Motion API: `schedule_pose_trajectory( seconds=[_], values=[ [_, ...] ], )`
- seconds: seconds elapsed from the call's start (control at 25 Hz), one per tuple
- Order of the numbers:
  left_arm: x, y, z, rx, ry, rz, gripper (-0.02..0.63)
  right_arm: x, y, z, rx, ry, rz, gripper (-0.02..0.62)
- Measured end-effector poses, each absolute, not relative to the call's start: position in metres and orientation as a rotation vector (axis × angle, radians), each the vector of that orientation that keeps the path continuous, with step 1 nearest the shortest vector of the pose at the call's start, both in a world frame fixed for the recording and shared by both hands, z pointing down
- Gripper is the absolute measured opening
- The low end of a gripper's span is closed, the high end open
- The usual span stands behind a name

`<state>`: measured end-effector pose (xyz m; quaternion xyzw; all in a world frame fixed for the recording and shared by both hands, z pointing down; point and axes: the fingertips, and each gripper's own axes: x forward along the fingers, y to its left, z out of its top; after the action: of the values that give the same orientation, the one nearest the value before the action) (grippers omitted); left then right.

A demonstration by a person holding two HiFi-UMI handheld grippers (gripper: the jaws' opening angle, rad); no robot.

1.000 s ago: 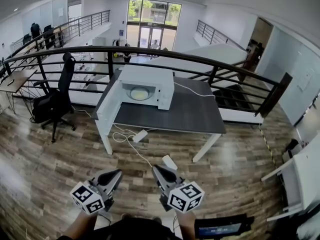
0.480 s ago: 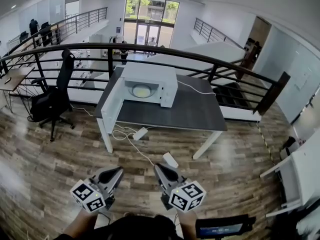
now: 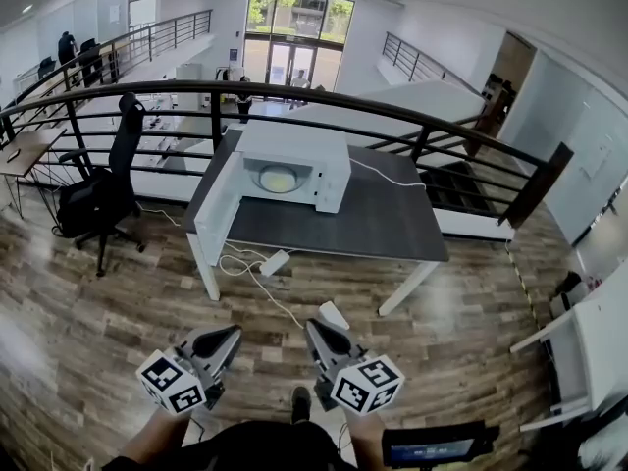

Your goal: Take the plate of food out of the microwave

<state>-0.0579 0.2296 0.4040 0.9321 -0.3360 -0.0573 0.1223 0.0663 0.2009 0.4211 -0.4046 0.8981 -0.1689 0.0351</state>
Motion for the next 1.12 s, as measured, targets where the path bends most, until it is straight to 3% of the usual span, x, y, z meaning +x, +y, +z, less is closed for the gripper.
schedule_pose_trajectory(
  seconds=[0.68,1.12],
  values=[
    [0.042,0.104,0.381,2.733,-1.154,-0.172,0.005,0.15,0.057,0.4,-1.084,2.81,-0.48,0.0],
    [0.054,0.038,0.39,2.631,-1.309,-0.169,0.005,0.171,-0.012,0.408,-1.007,2.862,-0.498,0.0]
  ],
)
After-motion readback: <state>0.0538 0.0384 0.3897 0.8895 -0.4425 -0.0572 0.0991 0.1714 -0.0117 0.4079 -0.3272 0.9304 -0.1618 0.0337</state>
